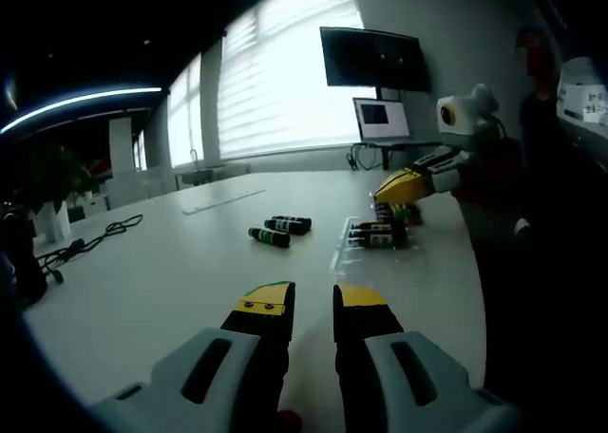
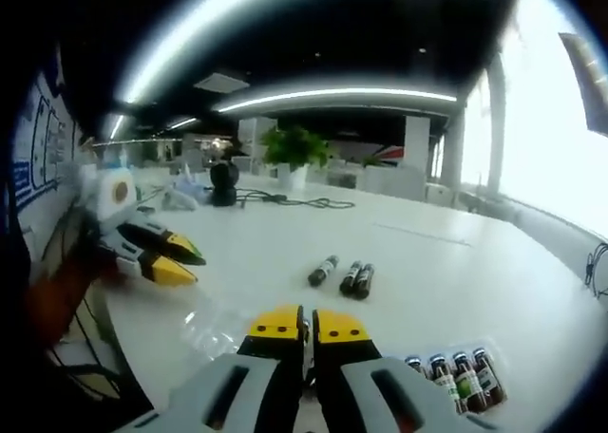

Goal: Grip medicine bottles put into box

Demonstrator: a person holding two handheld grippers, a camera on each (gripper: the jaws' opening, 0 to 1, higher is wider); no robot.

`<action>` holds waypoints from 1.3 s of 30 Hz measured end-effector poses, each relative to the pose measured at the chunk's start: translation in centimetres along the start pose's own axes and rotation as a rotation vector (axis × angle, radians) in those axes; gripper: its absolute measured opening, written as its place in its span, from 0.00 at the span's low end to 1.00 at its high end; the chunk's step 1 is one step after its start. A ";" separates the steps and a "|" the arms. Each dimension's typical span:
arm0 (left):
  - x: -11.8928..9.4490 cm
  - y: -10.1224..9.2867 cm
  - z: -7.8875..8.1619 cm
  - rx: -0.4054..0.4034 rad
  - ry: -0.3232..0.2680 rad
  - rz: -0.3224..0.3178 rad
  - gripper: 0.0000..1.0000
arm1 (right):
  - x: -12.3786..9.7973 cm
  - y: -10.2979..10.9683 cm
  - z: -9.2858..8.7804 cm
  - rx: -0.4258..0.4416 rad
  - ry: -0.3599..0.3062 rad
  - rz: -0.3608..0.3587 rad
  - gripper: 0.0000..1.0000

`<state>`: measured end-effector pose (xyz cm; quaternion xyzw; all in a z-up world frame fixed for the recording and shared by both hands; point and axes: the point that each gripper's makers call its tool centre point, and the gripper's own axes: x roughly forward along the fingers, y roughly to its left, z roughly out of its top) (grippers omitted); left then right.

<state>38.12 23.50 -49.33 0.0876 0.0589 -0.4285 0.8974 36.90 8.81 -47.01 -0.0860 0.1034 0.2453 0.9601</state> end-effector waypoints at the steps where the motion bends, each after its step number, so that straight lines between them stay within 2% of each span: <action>1: 0.0 0.0 0.0 0.000 -0.001 0.000 0.10 | -0.1 0.0 0.2 -0.005 -0.015 -0.001 0.00; 5: 0.0 0.0 0.0 0.001 0.001 0.000 0.10 | -0.4 0.2 1.0 -0.055 -0.073 -0.009 0.00; 9: 0.0 0.0 0.0 0.000 0.001 0.002 0.10 | -0.6 0.2 1.4 -0.075 -0.105 -0.016 0.00; 20: 0.1 0.0 0.0 0.000 0.002 0.003 0.10 | -1.2 -0.4 1.5 -0.076 -0.157 -0.028 0.00; 24: 0.0 0.0 0.1 -0.006 -0.004 0.002 0.10 | -1.4 -0.5 1.9 -0.032 -0.201 -0.007 0.02; 36: -0.1 0.2 0.3 -0.016 -0.018 -0.006 0.10 | -1.3 -0.7 1.7 0.002 -0.203 0.009 0.03; 39: -0.1 0.2 0.3 -0.015 -0.017 -0.005 0.10 | -1.5 -0.7 1.5 0.025 -0.197 0.014 0.00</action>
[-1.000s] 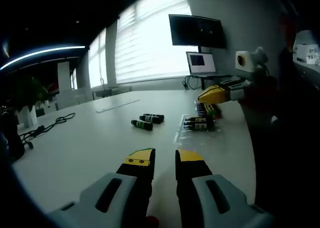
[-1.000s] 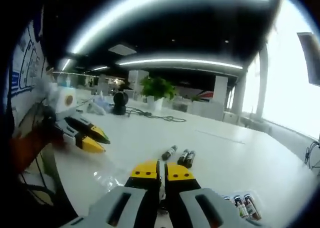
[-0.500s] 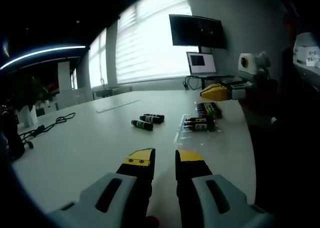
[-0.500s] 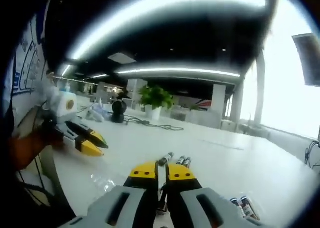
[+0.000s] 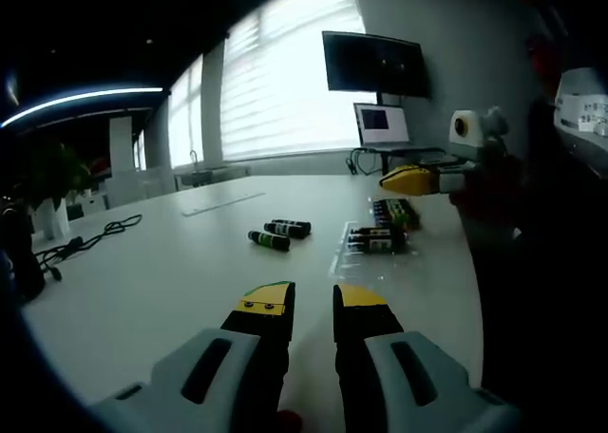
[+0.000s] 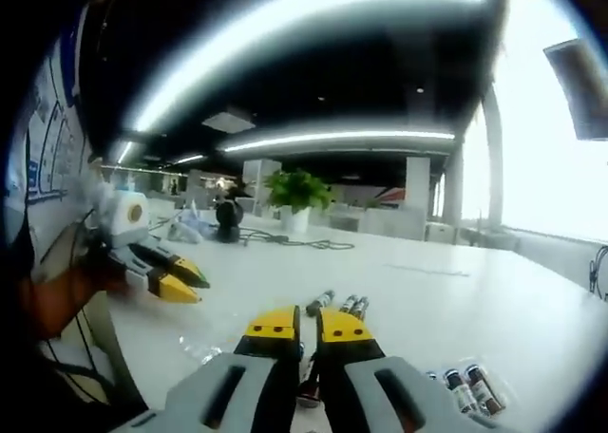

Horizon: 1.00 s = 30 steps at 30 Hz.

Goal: Grip medicine bottles put into box

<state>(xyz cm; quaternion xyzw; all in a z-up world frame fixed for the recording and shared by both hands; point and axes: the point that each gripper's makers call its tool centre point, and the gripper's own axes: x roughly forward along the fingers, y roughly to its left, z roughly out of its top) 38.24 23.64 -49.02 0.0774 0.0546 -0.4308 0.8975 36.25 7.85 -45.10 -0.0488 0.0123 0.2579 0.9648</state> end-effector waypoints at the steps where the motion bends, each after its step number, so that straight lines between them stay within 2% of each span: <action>1: 0.0 0.0 0.0 -0.001 -0.001 0.000 0.10 | 0.0 0.1 -0.1 0.010 0.002 0.005 0.00; 9: 0.0 0.1 -0.1 0.003 0.006 0.004 0.10 | -0.3 0.3 0.4 0.019 -0.029 0.011 0.00; 13: 0.0 0.1 -0.1 -0.001 0.006 0.006 0.10 | -0.3 -0.1 0.8 -0.002 -0.040 -0.034 0.00; 15: -0.1 0.1 -0.2 0.000 0.007 0.007 0.10 | -0.2 -0.1 0.5 0.026 -0.003 -0.015 0.00; 17: -0.1 0.1 -0.1 -0.001 0.006 0.006 0.10 | -0.1 -0.5 0.6 0.028 0.002 -0.009 0.00; 24: -0.1 0.0 -0.1 -0.004 0.002 0.005 0.10 | 0.1 -1.7 1.7 -0.002 -0.029 -0.010 0.00; 30: -0.1 0.1 0.0 -0.007 0.001 0.005 0.10 | 1.1 -1.6 2.4 0.013 -0.027 0.057 0.00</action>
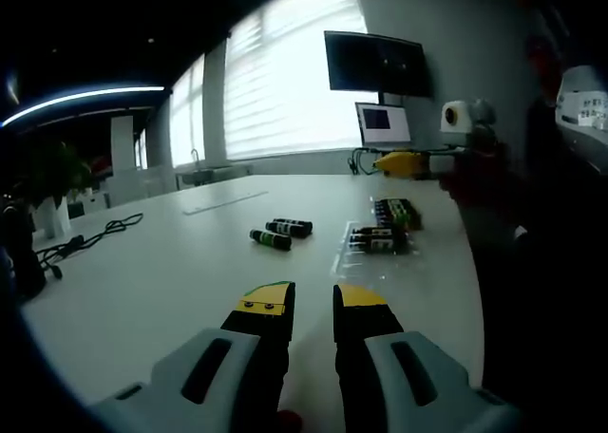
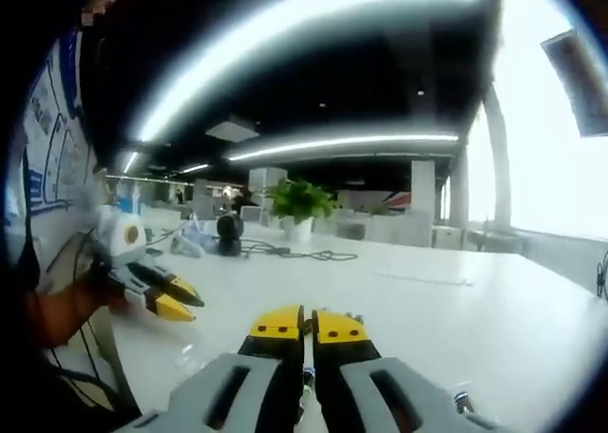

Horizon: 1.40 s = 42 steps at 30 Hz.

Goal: Grip medicine bottles put into box

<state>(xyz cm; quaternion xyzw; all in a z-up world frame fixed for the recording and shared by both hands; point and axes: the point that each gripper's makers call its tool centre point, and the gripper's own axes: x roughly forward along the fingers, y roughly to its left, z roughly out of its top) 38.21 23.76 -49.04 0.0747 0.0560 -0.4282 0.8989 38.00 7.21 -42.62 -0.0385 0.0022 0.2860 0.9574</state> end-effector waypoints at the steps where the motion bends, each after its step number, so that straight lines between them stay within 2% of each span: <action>1: 0.0 0.0 0.0 0.000 0.000 0.000 0.10 | 0.1 0.0 0.1 -0.003 0.003 0.007 0.00; 9: 0.0 0.0 0.0 0.000 0.000 0.001 0.10 | 0.7 -0.9 0.5 -0.029 0.020 0.015 0.00; 11: 0.0 -0.1 0.0 0.001 -0.001 0.000 0.10 | 0.9 -1.2 0.2 -0.047 0.051 0.017 0.02; 15: 0.0 0.0 -0.1 0.000 0.001 0.002 0.10 | 1.3 -1.8 0.3 -0.064 0.069 0.025 0.03; 22: 0.0 0.0 -0.1 0.000 0.001 0.001 0.10 | 2.7 -3.0 0.0 -0.021 0.138 0.042 0.06; 27: 0.0 0.0 0.0 0.000 0.001 0.002 0.10 | 4.0 -3.7 0.3 0.025 0.151 0.043 0.08; 31: 0.0 0.0 0.0 0.000 0.001 0.001 0.10 | 4.8 -3.5 -0.6 -0.004 0.194 0.053 0.09; 33: 0.1 0.0 0.0 0.000 0.000 0.000 0.10 | 5.2 -3.6 -1.7 -0.042 0.243 0.044 0.09; 40: 0.1 0.0 0.1 -0.001 -0.004 -0.003 0.10 | 6.7 -3.3 -3.6 0.025 0.334 0.067 0.10; 42: 0.1 0.0 0.1 -0.002 -0.005 -0.004 0.10 | 7.2 -3.5 -3.9 0.017 0.357 0.067 0.10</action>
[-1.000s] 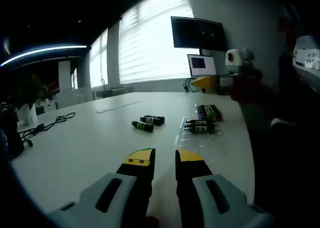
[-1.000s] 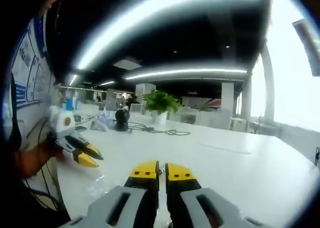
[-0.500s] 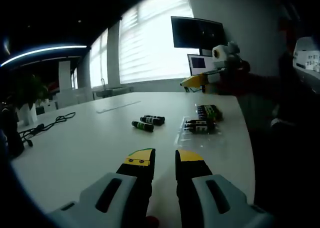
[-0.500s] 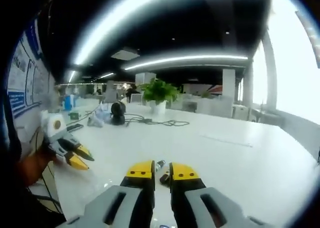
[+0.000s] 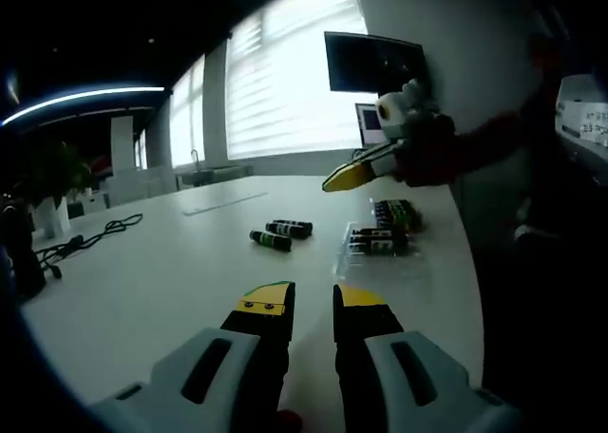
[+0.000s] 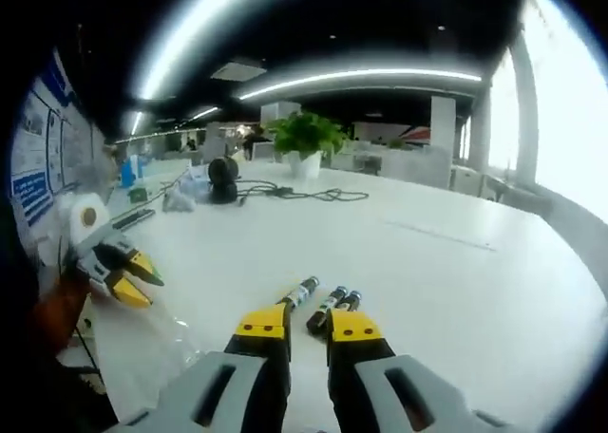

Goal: Grip medicine bottles put into box

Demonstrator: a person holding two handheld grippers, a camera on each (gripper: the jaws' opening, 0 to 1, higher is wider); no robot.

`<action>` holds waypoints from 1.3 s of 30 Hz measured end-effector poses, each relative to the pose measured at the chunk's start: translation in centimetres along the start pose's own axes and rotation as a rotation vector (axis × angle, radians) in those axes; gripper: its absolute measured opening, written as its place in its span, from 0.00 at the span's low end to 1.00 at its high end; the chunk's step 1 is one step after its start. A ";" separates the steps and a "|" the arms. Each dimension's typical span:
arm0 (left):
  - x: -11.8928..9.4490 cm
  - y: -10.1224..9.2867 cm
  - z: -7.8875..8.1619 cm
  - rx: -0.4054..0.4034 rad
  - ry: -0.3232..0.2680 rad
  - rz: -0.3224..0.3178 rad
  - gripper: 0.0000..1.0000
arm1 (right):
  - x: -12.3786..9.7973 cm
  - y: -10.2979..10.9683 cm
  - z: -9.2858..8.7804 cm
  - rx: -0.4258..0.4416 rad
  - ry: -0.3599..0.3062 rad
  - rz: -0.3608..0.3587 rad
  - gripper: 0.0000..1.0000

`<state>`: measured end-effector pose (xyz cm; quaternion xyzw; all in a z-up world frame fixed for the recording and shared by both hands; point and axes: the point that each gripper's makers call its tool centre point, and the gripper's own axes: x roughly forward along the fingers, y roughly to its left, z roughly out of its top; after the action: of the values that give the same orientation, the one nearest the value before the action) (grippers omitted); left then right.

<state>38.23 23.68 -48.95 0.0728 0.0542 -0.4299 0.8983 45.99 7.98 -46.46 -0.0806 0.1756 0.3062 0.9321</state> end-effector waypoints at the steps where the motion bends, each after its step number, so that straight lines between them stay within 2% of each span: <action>1: 0.0 0.0 0.0 0.000 -0.001 0.000 0.10 | 0.2 0.0 0.0 -0.002 0.003 0.001 0.10; 3: 0.0 0.0 0.0 -0.002 -0.003 0.000 0.10 | 0.8 -0.3 0.0 -0.026 0.025 -0.003 0.10; 8: 0.0 0.0 0.1 -0.002 -0.005 -0.002 0.10 | 1.8 -0.7 -0.9 -0.013 0.096 -0.009 0.10; 12: 0.0 -0.1 0.1 -0.002 -0.007 -0.003 0.10 | 2.2 -1.6 -0.7 -0.006 0.117 -0.032 0.09; 17: -0.1 -0.1 0.1 -0.002 -0.008 -0.005 0.10 | 2.9 -2.9 -1.2 -0.017 0.181 -0.068 0.09; 20: -0.1 -0.2 0.2 -0.001 -0.009 -0.005 0.10 | 3.5 -3.2 -1.6 -0.012 0.211 -0.065 0.09; 39: -0.1 -0.3 0.3 -0.005 -0.016 -0.009 0.10 | 5.7 -3.4 -2.9 0.028 0.286 -0.064 0.09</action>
<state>37.96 23.58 -48.69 0.0668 0.0482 -0.4343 0.8970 51.50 7.55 -51.17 -0.1158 0.3085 0.2594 0.9078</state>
